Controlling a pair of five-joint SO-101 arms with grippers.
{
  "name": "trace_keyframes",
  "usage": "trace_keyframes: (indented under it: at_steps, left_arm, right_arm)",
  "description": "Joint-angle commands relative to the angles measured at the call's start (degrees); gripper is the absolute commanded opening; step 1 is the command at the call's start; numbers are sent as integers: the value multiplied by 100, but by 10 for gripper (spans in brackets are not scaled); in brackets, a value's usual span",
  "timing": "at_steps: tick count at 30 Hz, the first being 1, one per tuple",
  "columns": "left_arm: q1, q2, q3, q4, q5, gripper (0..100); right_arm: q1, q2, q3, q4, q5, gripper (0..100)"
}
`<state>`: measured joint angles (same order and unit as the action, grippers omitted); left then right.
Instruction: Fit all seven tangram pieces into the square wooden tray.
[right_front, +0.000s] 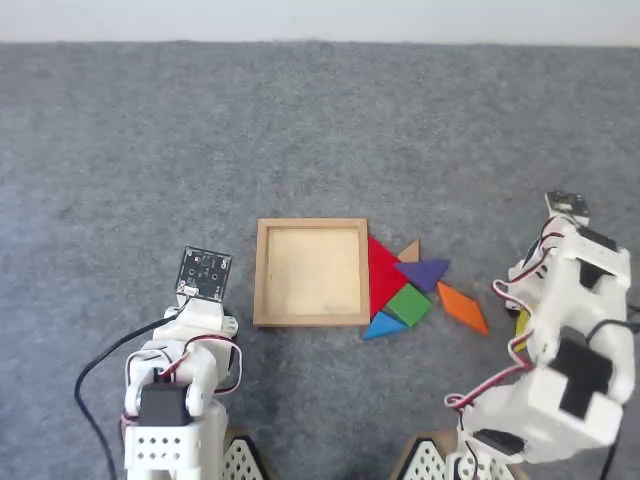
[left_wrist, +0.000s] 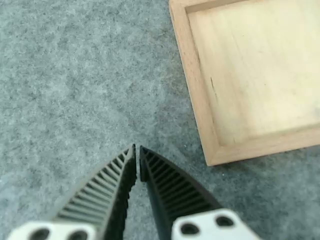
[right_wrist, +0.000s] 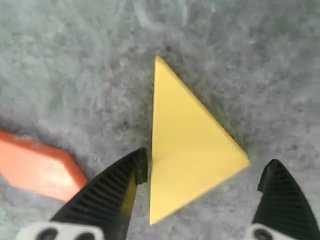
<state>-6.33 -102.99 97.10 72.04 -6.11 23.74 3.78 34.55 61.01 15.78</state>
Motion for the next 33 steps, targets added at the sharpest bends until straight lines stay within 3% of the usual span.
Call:
trace_keyframes:
  at_steps: [1,5,9,16,27,33]
  left_arm:
    - [-18,-114,-66,26,53,13]
    - [-18,-114,-66,26,53,13]
    - [-18,-114,-66,26,53,13]
    - [-18,-114,-66,26,53,13]
    - [-18,-114,-66,26,53,13]
    - [-18,-114,-66,26,53,13]
  right_arm:
    - [40,233,-334,-136,-70,340]
    - [75,453,-396,-189,-70,329]
    - [48,418,-396,-198,-70,256]
    - [-31,48,-404,-66,-79,253]
    - [-1112,-1631,-396,1103,-360,252]
    - [-2563,-2404,-422,1587,-527,252]
